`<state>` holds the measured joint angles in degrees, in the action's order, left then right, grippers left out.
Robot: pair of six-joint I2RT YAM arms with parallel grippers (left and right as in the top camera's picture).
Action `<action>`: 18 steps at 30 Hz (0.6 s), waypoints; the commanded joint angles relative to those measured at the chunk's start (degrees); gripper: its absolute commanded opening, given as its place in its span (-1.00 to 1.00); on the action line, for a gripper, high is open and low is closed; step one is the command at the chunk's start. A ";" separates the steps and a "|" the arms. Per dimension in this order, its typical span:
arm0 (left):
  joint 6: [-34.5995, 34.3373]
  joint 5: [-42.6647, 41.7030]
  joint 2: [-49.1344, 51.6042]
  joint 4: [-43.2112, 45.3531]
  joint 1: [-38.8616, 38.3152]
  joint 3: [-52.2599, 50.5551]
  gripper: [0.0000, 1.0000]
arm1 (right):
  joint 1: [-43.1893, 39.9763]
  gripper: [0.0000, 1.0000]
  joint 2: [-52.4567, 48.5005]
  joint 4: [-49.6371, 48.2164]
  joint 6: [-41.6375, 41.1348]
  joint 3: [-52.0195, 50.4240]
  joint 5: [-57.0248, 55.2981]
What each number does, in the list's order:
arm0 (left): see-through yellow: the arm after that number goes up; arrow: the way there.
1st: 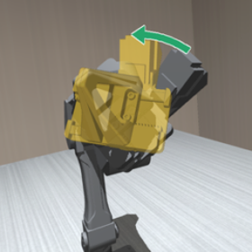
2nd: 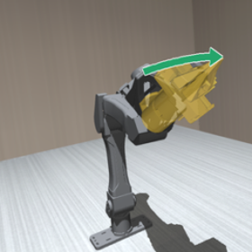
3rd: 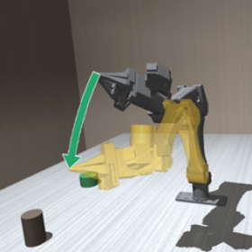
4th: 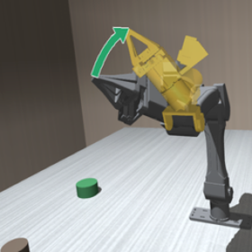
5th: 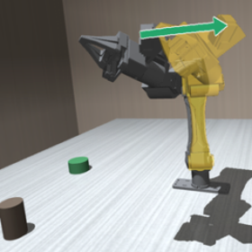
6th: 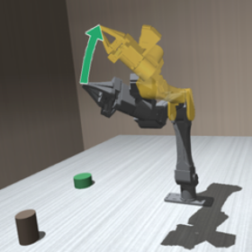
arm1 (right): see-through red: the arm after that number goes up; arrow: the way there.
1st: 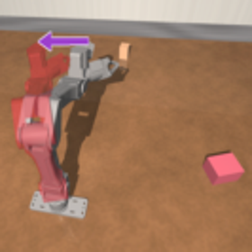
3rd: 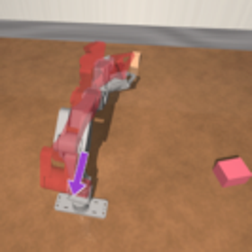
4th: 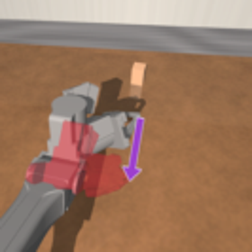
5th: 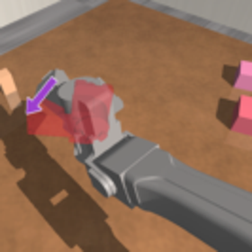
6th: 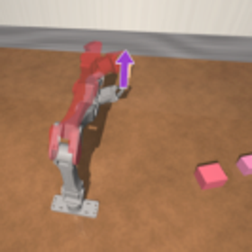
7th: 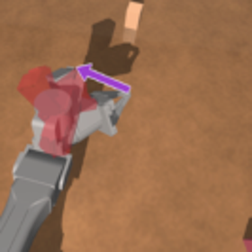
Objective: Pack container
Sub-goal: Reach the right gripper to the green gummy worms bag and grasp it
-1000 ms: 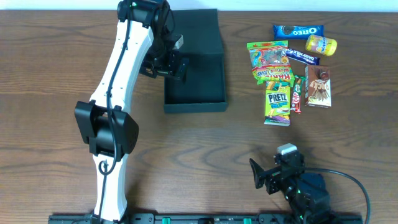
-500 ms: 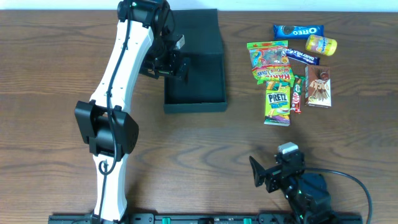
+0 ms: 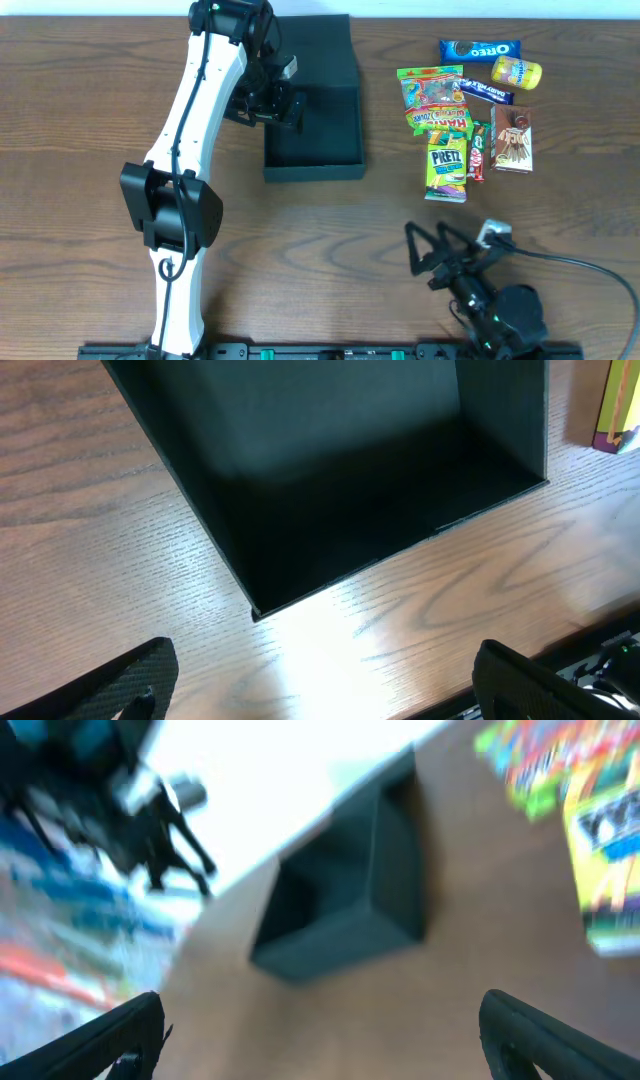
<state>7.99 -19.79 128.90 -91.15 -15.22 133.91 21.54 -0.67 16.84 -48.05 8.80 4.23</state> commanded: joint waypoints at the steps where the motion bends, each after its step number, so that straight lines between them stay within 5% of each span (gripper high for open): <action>1: 1.01 -0.81 -0.07 0.35 -0.17 0.61 0.91 | -3.23 0.99 -1.20 -3.48 -1.42 0.15 -6.40; 6: 1.03 -0.79 -0.07 3.69 -0.17 0.59 0.91 | -14.73 0.98 -13.94 -6.14 8.68 6.82 -3.69; 14: 1.03 0.90 -0.07 11.45 -0.17 0.59 0.91 | -33.20 0.98 -55.69 -6.78 36.83 36.79 21.57; 18: 1.01 0.87 -0.07 12.15 -0.17 0.59 0.91 | -34.67 0.98 -75.89 -3.34 46.56 53.18 24.59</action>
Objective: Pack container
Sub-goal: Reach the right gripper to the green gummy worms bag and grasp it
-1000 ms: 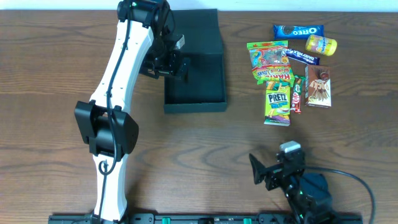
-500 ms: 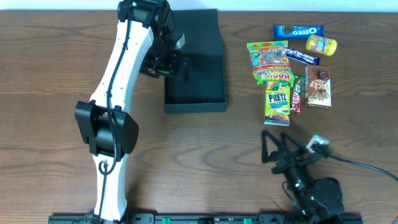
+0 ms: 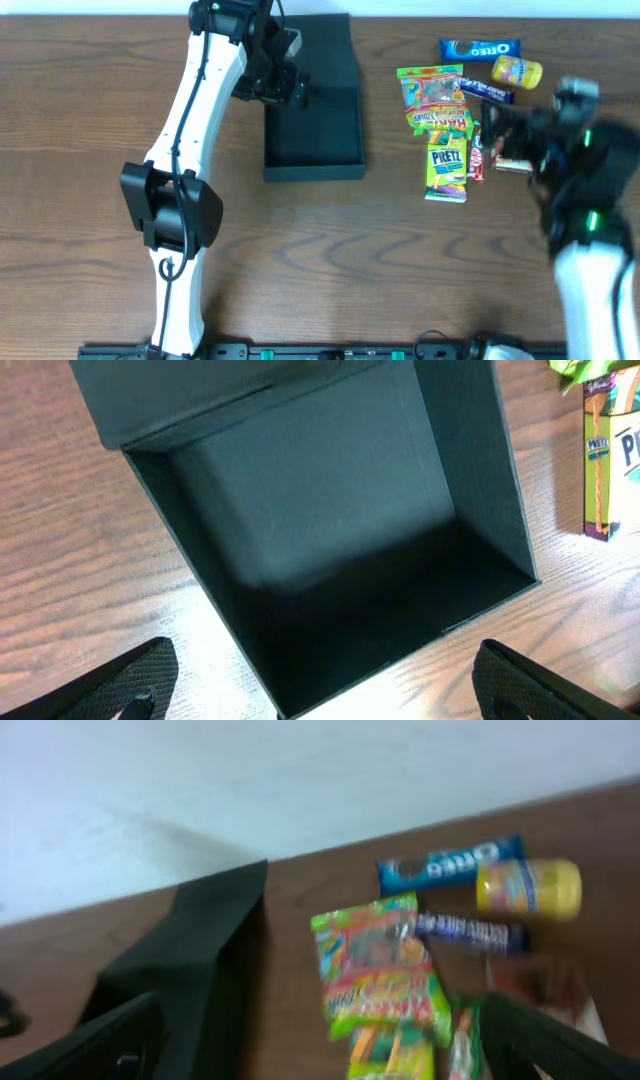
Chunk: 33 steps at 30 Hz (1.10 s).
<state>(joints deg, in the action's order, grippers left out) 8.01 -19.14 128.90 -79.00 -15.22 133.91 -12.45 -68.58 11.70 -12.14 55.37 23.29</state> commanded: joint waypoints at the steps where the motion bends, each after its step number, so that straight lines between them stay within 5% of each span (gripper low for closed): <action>1: 0.98 0.22 -0.07 0.00 -0.17 0.61 0.91 | -0.66 0.98 -11.37 3.06 12.04 9.57 5.60; 11: 1.55 0.24 -0.07 0.28 -0.17 0.61 0.91 | 0.59 0.99 -40.00 17.62 16.57 34.80 9.55; 22: 2.78 0.24 -0.07 0.20 -0.17 0.59 0.91 | 3.02 0.97 -49.37 17.66 16.72 36.50 10.12; 33: 3.63 0.24 -0.07 -0.94 -0.17 0.59 0.91 | 7.82 0.99 -54.71 16.59 12.46 36.50 -8.37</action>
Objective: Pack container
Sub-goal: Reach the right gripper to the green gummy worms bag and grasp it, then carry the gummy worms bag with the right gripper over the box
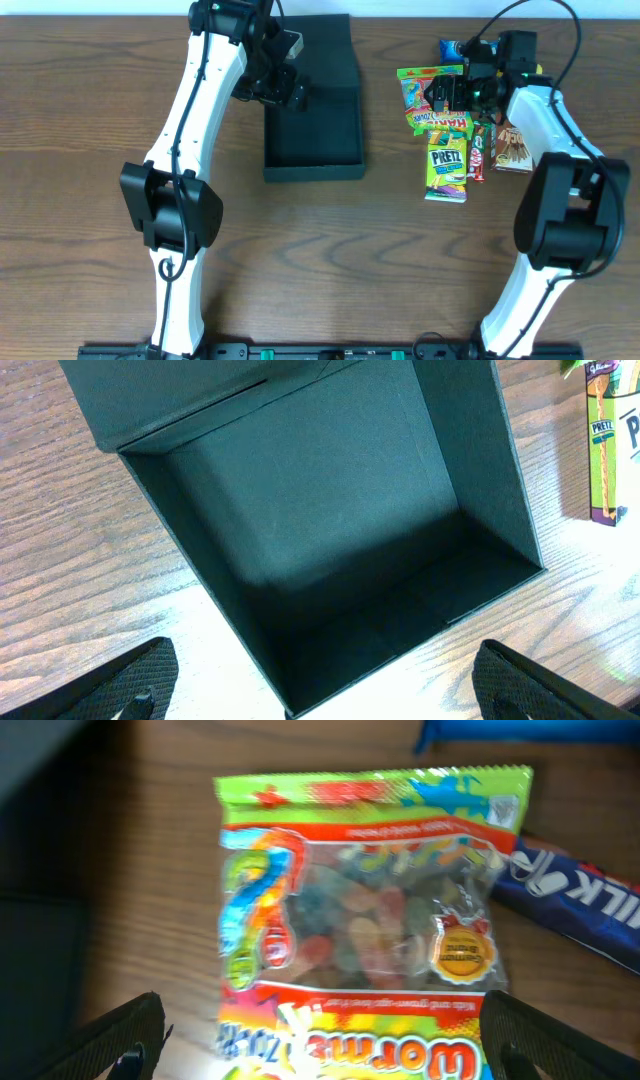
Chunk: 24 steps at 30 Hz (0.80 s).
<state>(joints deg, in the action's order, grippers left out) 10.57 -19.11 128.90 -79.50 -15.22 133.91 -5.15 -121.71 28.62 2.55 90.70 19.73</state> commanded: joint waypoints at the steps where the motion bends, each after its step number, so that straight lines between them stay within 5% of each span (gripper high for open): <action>1: 1.07 0.22 -0.07 -0.44 -0.17 0.59 0.91 | 0.70 0.99 -2.10 -0.50 -2.97 1.18 -5.44; 10: 1.29 0.24 -0.07 -0.76 -0.17 0.59 0.91 | 1.88 0.86 -6.64 -0.79 -5.51 1.18 -6.45; 15: 1.95 0.22 -0.07 -1.29 -0.17 0.59 0.91 | 2.78 0.32 -8.41 -0.52 -6.43 1.18 -6.21; 17: 2.34 0.24 -0.07 -1.49 -0.17 0.59 0.91 | 3.10 -0.19 -8.39 -0.66 -6.86 1.18 -6.19; 24: 2.75 2.97 -0.07 -1.51 -0.13 0.59 0.91 | 3.28 -0.97 -8.15 5.40 -8.28 8.13 -4.39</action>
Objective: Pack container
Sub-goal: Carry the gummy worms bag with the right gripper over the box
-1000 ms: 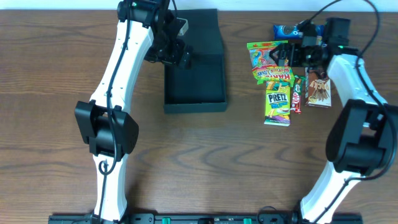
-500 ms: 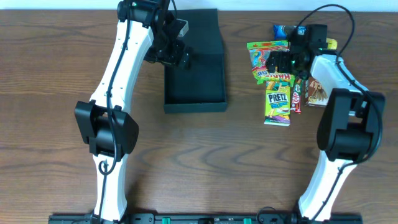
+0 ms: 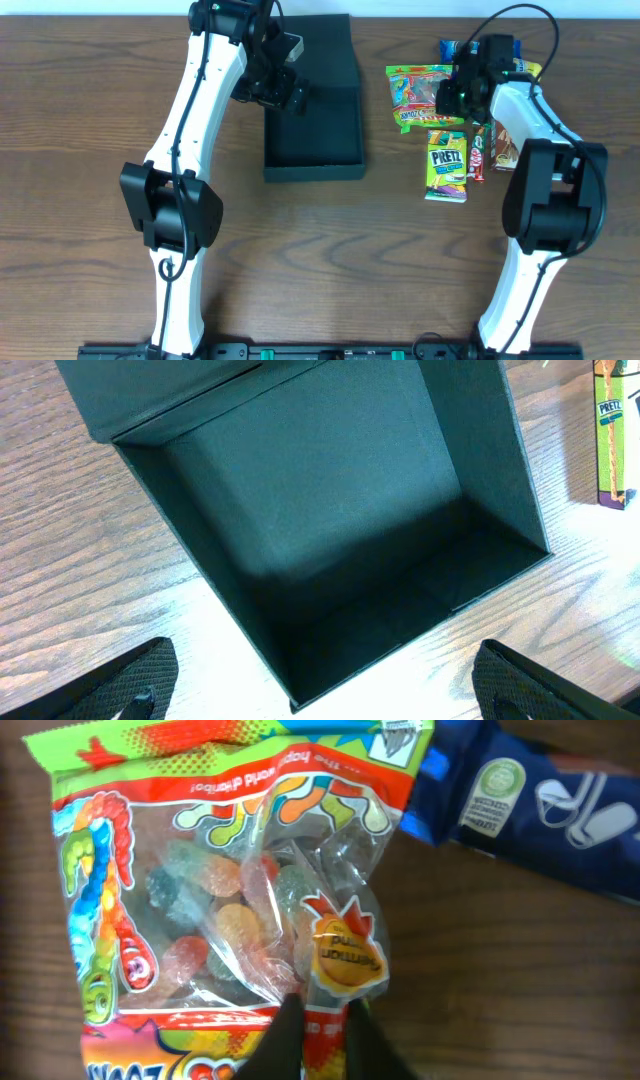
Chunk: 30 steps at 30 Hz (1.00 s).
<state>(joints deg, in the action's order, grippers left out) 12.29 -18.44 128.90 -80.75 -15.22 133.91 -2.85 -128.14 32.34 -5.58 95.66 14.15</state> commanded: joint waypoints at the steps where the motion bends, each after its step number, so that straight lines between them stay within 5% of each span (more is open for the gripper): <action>1: 1.05 2.58 -0.07 -0.24 -0.11 0.59 0.91 | 1.05 -0.98 -1.66 3.17 -0.13 4.92 1.31; 9: 1.03 2.56 -0.20 -0.26 2.25 0.61 0.91 | 2.73 -0.97 1.27 16.50 0.07 21.99 4.31; 15: 0.98 2.54 -1.18 -0.26 6.49 0.63 0.91 | 6.27 -0.97 6.56 19.85 -1.18 25.44 9.20; 23: 0.98 -0.22 -2.69 -0.17 16.20 0.63 0.91 | 15.54 -0.97 10.60 25.24 -19.52 25.22 24.02; 30: 0.98 -2.19 -2.69 0.74 19.74 0.63 0.91 | 25.49 -0.97 10.60 26.53 -38.69 20.70 14.53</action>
<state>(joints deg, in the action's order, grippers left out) 12.32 -19.51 128.66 -80.01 4.27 133.91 20.75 -118.85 59.90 -37.26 117.67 31.11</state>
